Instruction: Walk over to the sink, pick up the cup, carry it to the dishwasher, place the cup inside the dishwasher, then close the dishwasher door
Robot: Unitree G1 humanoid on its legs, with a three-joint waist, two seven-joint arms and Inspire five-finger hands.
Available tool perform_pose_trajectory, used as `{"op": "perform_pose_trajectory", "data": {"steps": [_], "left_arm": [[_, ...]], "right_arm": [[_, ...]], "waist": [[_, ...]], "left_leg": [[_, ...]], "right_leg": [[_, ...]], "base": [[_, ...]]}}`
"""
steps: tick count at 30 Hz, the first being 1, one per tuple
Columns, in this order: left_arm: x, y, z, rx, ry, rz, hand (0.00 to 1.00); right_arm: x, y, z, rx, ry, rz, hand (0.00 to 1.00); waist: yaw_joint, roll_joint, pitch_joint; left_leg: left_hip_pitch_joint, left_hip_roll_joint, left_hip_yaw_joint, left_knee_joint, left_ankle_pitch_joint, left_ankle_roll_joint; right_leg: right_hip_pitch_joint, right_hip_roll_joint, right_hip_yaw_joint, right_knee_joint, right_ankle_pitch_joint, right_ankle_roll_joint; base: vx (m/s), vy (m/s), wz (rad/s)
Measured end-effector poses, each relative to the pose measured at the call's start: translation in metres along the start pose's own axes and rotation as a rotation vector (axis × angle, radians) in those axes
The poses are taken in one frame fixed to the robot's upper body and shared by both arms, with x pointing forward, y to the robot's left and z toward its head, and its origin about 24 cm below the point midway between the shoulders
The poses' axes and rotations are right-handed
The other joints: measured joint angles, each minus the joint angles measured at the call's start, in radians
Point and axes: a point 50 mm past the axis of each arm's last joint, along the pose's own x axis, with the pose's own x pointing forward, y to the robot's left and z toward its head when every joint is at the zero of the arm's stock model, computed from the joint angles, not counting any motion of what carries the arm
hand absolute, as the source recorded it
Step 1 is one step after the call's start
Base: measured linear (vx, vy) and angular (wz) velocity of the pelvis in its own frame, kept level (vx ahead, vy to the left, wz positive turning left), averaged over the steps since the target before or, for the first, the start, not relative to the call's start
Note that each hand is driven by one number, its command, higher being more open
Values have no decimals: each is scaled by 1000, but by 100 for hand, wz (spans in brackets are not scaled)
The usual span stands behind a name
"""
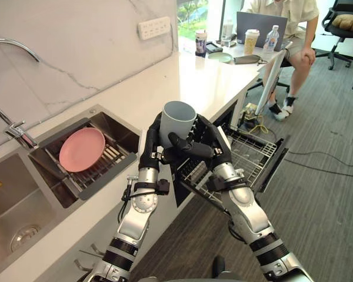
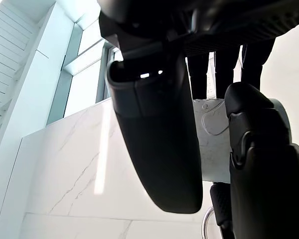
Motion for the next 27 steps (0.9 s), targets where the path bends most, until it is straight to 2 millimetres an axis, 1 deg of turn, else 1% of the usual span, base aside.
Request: {"op": "perform_pose_trajectory", "data": {"steps": [11, 15, 25, 26, 27], "left_arm": [[0, 0, 0, 1, 1, 4, 0], [0, 0, 0, 4, -5, 6, 0], [-1, 2, 2, 18, -37, 23, 0], [-1, 2, 2, 24, -38, 25, 100], [-1, 2, 2, 25, -39, 24, 100]], "right_arm": [[-2, 6, -7, 64, -28, -55, 0], [-2, 7, -7, 68, -35, -59, 0], [-2, 10, -6, 90, -55, -53, 0], [-2, 10, -6, 92, -55, -52, 0], [-2, 10, -6, 93, -55, -53, 0]], "waist": [[6, 6, -5], [6, 13, -9], [6, 13, -9], [6, 13, -9], [7, 13, -9]], "left_leg": [[6, -1, -23, -17, 9, -5], [11, -1, -23, -30, 16, -6], [15, -2, -23, -38, 20, -7], [15, -2, -23, -38, 20, -7], [15, -2, -23, -38, 20, -7]], "right_leg": [[13, 0, -22, 0, -8, -2], [12, 0, -23, 0, -9, -2], [12, 1, -23, 0, -14, 2], [12, 1, -23, 0, -14, 2], [12, 1, -23, 0, -14, 2]], "base": [[6, 2, 6], [0, 0, 0], [0, 0, 0], [0, 0, 0], [0, 0, 0]]}}
